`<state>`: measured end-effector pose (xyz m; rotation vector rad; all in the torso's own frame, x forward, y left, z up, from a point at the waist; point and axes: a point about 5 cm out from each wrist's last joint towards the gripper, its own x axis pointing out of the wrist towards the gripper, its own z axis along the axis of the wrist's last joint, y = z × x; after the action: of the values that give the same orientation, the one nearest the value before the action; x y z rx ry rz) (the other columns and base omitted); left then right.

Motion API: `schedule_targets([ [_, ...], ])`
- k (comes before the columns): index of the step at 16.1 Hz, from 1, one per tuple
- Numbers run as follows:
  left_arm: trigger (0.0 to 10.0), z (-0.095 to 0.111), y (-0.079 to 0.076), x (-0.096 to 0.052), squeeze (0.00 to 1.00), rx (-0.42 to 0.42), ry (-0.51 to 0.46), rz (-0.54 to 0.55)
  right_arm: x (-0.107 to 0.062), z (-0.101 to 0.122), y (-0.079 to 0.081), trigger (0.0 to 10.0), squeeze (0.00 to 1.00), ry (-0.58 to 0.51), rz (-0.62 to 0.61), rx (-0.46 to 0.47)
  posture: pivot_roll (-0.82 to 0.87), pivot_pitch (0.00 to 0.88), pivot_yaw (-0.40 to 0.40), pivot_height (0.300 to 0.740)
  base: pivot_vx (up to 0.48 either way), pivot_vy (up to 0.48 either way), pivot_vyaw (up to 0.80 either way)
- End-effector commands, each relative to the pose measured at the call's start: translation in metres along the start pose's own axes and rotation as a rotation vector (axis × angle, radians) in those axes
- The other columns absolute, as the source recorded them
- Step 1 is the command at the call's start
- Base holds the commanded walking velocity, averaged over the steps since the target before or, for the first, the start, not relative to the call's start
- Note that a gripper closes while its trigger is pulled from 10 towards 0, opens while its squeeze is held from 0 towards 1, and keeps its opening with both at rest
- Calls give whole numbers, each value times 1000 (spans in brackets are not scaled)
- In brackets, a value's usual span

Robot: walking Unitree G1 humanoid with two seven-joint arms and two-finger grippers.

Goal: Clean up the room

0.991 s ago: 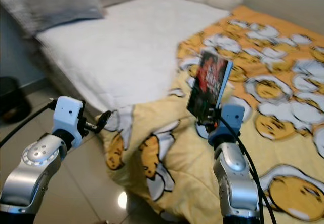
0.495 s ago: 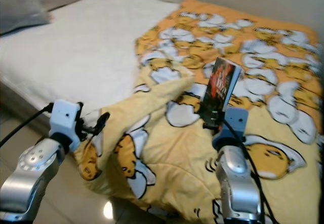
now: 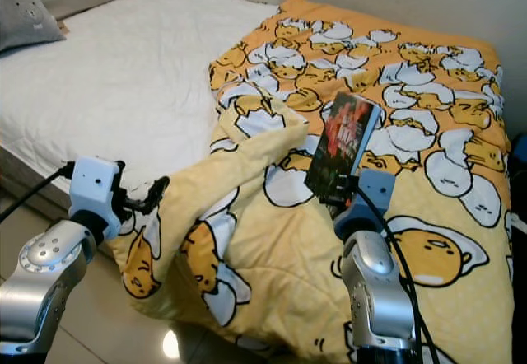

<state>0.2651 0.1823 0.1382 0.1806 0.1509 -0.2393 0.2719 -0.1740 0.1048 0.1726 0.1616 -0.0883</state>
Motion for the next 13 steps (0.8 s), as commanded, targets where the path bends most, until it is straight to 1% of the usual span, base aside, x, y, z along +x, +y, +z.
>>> schedule_targets([
  [1,10000,-1,3,1,0,-4,13,1,3,7,2,10000,0,-19,-6,28,32,0,-20,740,0,296,-788],
  [3,10000,1,4,2,0,1,14,2,4,10,0,10000,0,-41,-40,26,38,0,-15,740,0,338,-788],
  [5,10000,0,5,0,0,16,15,-7,4,5,-1,10000,0,-22,-68,11,38,0,-12,740,0,347,-784],
  [6,10000,1,7,-1,0,23,16,-7,4,8,0,10000,0,-43,-75,6,45,0,-11,740,0,360,-781],
  [8,10000,3,8,-2,0,27,11,0,5,16,-5,10000,0,-86,-113,-34,70,0,-29,740,0,356,-781],
  [9,10000,1,9,-4,0,50,19,0,3,20,-8,10000,0,-105,-87,46,61,0,-25,740,0,356,-781],
  [10,10000,2,10,-4,0,29,15,7,4,26,-11,10000,0,-123,-96,23,61,0,-25,740,0,360,-781],
  [11,10000,3,10,-4,0,24,13,8,5,28,-14,10000,0,-103,-101,107,67,0,-27,740,0,364,-781],
  [12,10000,2,9,-4,0,26,15,0,4,24,-11,10000,0,-66,-58,219,60,0,-27,740,0,360,-744],
  [13,10000,3,7,-4,0,30,14,-15,2,25,-5,10000,0,-78,-13,231,56,0,-19,740,0,360,-775],
])
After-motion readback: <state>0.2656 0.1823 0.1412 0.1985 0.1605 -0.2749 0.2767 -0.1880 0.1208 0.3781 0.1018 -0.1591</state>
